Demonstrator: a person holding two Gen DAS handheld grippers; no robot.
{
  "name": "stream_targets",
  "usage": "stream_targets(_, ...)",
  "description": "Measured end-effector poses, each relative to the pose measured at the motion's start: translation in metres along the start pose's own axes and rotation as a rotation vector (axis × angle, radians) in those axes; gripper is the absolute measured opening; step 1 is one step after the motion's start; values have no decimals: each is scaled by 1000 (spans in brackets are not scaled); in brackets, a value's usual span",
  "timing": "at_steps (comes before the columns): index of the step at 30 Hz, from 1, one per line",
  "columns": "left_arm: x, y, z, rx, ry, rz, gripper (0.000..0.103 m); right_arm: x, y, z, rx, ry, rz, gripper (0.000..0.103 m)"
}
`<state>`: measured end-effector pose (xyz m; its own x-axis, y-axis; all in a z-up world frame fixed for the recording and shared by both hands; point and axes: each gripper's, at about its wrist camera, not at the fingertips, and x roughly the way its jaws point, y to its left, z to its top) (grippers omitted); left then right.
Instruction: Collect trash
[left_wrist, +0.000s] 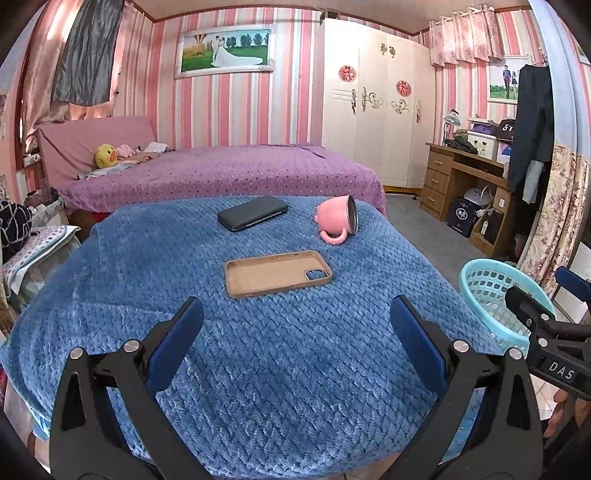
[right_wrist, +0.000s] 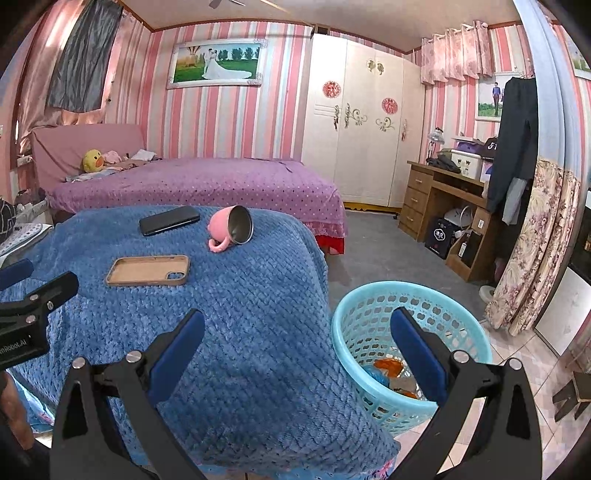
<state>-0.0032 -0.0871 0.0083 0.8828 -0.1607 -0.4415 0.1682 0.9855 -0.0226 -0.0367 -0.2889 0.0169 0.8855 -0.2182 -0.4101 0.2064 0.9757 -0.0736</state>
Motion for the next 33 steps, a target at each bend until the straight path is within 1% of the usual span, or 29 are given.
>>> stream_targets(4,0,2,1,-7,3,-15,98,0,3,1,-7,-2,-3,98)
stream_targets(10,1,5,1,-13,3,-8,98,0,5,2,-7,-2,-3,98)
stream_targets(16,-3,5,0,0,-15,3,98,0,5,4,-6,-5,-4,98)
stream_targets(33,-3,6,1,-9,-12,-5,98,-3,4,6,-7,-13,-7,98)
